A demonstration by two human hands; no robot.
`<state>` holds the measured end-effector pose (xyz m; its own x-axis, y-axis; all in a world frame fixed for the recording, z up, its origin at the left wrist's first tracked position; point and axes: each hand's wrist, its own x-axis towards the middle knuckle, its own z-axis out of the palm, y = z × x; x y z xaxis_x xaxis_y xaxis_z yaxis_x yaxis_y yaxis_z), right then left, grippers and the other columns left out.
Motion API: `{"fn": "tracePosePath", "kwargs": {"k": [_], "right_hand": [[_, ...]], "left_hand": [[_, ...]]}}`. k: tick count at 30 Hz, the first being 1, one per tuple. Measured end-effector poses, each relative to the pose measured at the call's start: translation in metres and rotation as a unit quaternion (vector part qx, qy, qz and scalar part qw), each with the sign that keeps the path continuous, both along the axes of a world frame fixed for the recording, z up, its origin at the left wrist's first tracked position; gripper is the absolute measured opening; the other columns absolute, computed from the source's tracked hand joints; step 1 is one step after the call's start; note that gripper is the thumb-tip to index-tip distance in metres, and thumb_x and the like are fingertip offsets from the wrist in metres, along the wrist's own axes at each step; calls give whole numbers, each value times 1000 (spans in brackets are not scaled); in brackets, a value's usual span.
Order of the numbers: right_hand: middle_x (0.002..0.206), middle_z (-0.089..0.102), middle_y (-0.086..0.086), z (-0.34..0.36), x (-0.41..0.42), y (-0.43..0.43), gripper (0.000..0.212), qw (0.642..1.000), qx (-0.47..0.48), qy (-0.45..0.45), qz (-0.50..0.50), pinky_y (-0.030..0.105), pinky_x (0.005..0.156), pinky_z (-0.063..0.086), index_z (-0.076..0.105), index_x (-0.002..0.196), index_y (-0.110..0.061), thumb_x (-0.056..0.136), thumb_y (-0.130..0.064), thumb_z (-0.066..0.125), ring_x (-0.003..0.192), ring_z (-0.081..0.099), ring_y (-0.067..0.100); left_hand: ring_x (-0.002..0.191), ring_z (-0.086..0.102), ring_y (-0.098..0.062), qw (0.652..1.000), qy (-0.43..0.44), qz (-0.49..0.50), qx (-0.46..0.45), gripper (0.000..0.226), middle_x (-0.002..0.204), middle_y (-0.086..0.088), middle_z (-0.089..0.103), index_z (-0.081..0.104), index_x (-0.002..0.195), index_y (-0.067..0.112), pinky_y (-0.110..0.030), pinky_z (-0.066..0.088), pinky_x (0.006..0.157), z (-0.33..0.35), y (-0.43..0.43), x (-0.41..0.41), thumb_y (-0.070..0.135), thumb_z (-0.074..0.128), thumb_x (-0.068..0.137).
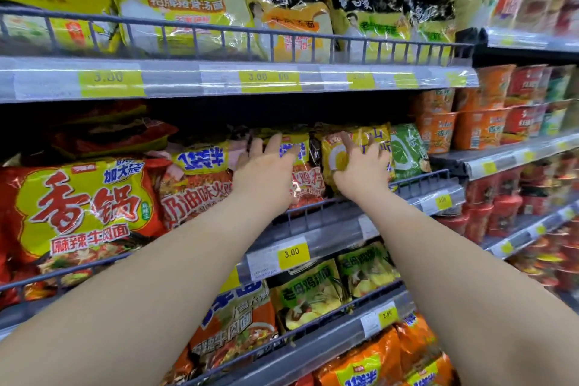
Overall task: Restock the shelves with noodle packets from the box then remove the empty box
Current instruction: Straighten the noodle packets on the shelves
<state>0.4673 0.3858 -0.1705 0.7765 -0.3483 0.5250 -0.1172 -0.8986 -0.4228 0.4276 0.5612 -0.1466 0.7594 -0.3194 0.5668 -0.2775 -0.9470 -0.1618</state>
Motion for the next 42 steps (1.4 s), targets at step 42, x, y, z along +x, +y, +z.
{"fn": "tracePosePath", "kwargs": {"k": [42], "right_hand": [[158, -6, 10, -19, -13, 57, 83, 966, -92, -68, 230, 68, 108, 6, 6, 147, -45, 80, -66, 50, 142, -1, 43]], "left_hand": [[136, 15, -40, 915, -118, 337, -187, 88, 156, -10, 9, 23, 146, 26, -60, 19, 106, -48, 46, -43, 67, 57, 76]]}}
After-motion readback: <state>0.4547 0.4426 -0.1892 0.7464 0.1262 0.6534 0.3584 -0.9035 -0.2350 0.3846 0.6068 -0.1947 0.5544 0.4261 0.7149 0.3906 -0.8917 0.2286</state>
